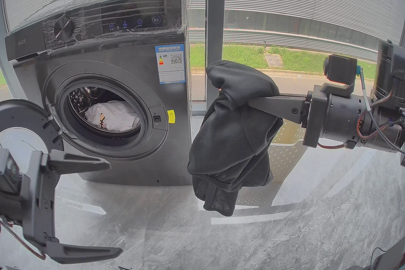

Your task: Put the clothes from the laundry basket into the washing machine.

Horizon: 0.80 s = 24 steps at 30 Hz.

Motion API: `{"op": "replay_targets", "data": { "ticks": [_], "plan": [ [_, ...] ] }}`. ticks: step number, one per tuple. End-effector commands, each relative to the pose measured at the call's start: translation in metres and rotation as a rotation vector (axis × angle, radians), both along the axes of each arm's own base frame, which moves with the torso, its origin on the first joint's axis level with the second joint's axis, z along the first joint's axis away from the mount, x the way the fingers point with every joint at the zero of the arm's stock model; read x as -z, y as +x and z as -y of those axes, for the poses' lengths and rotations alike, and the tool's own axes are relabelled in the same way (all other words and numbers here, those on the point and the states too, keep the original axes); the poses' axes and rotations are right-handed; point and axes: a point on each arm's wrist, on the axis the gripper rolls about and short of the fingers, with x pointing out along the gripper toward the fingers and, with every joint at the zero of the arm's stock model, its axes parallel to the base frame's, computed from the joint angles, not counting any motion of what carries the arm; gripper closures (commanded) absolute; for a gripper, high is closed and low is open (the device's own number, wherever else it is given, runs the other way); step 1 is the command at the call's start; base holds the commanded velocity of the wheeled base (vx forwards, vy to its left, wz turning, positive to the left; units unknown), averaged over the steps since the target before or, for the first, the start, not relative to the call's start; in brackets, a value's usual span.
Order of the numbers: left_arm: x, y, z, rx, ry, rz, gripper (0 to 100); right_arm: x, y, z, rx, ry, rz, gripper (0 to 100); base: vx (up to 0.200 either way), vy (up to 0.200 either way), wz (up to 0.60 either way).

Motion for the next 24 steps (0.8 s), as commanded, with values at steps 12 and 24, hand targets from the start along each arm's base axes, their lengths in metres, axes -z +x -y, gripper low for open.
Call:
{"op": "replay_targets", "data": {
  "ticks": [12, 24],
  "plan": [
    [0.049, 0.06, 0.04, 0.05, 0.024, -0.041, 0, -0.003, 0.005, -0.018, -0.029, 0.006, 0.002, 100, 0.0, 0.0, 0.0],
    [0.058, 0.081, 0.051, 0.04, 0.009, -0.001, 0, -0.007, -0.005, -0.029, -0.065, 0.024, -0.007, 100, 0.0, 0.0, 0.0]
  ]
}}
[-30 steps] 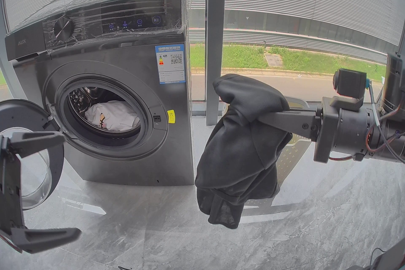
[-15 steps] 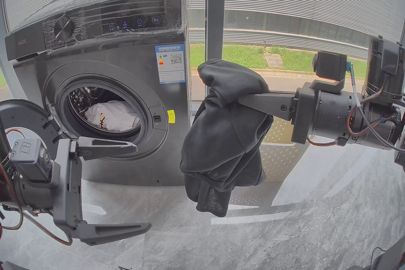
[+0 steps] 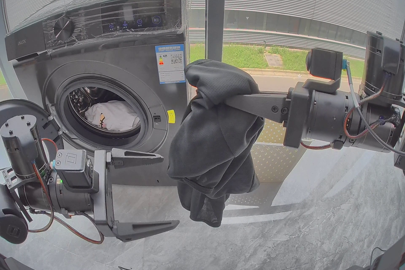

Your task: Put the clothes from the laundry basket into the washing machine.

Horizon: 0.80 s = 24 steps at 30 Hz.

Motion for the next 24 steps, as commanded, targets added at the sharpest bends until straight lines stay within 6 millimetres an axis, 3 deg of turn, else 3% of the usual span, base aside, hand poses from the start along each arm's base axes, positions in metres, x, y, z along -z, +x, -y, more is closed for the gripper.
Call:
{"op": "replay_targets", "data": {
  "ticks": [1, 24],
  "plan": [
    [0.009, 0.014, 0.007, -0.015, 0.001, 0.001, 0, -0.002, -0.004, -0.004, -0.015, 0.007, 0.0, 100, 0.0, 0.0, 0.0],
    [0.012, 0.029, 0.021, -0.008, -0.028, 0.053, 0, 0.001, -0.015, -0.019, -0.046, 0.016, -0.038, 100, 0.0, 0.0, 0.0]
  ]
}}
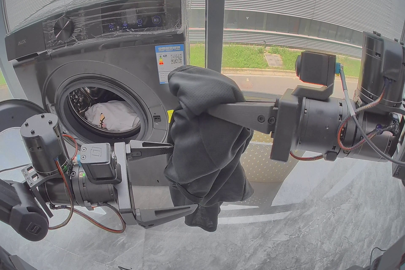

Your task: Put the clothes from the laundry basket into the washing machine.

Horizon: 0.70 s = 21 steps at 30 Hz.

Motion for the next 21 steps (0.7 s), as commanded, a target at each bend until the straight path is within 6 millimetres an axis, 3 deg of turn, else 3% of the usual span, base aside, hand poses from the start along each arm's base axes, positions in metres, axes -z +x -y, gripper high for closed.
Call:
{"op": "replay_targets", "data": {
  "ticks": [1, 15, 16, 21],
  "plan": [
    [-0.0013, 0.0022, 0.0011, 0.0, -0.003, 0.005, 0, 0.0003, -0.0044, -0.0035, -0.016, 0.001, -0.004, 100, 0.0, 0.0, 0.0],
    [-0.0011, 0.0065, 0.0035, 0.0, -0.003, 0.005, 0, -0.0001, -0.0125, -0.0076, -0.042, 0.004, -0.007, 100, 0.0, 0.0, 0.0],
    [-0.0019, 0.0072, 0.0039, 0.0, -0.004, 0.008, 100, 0.0003, -0.0132, -0.0081, -0.045, 0.003, -0.008, 100, 0.0, 0.0, 0.0],
    [-0.0089, 0.011, 0.0059, 0.0, -0.024, 0.04, 100, 0.0025, -0.0121, -0.0075, -0.04, -0.003, -0.013, 100, 0.0, 0.0, 0.0]
  ]
}}
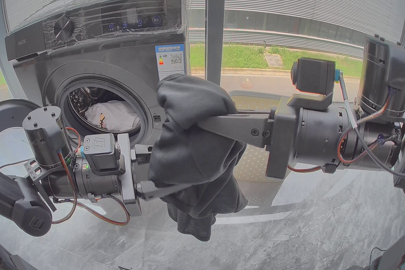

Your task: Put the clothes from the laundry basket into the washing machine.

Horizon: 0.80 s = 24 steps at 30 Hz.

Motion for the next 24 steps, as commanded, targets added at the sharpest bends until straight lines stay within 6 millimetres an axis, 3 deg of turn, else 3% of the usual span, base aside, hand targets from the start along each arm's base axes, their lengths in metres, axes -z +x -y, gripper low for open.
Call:
{"op": "replay_targets", "data": {
  "ticks": [1, 9, 11, 14, 24],
  "plan": [
    [-0.004, 0.002, 0.001, 0.0, -0.01, 0.016, 100, 0.0, 0.0, 0.0, 0.001, 0.0, -0.001, 100, 0.0, 0.0, 0.0],
    [-0.009, 0.001, 0.0, 0.0, -0.021, 0.036, 100, 0.007, 0.013, 0.008, 0.079, -0.02, -0.012, 100, 0.0, 0.0, 0.0],
    [-0.017, -0.001, -0.001, 0.0, -0.035, 0.063, 100, 0.018, 0.036, 0.017, 0.197, -0.053, -0.031, 100, 0.0, 0.0, 0.0],
    [-0.024, -0.003, -0.002, 0.0, -0.053, 0.083, 100, 0.021, 0.056, 0.031, 0.306, -0.065, -0.035, 100, 0.0, 0.0, 0.0],
    [-0.035, -0.003, -0.002, -0.016, -0.082, 0.094, 100, 0.018, 0.062, 0.044, 0.389, -0.058, -0.03, 100, 0.0, 0.0, 0.0]
  ]
}}
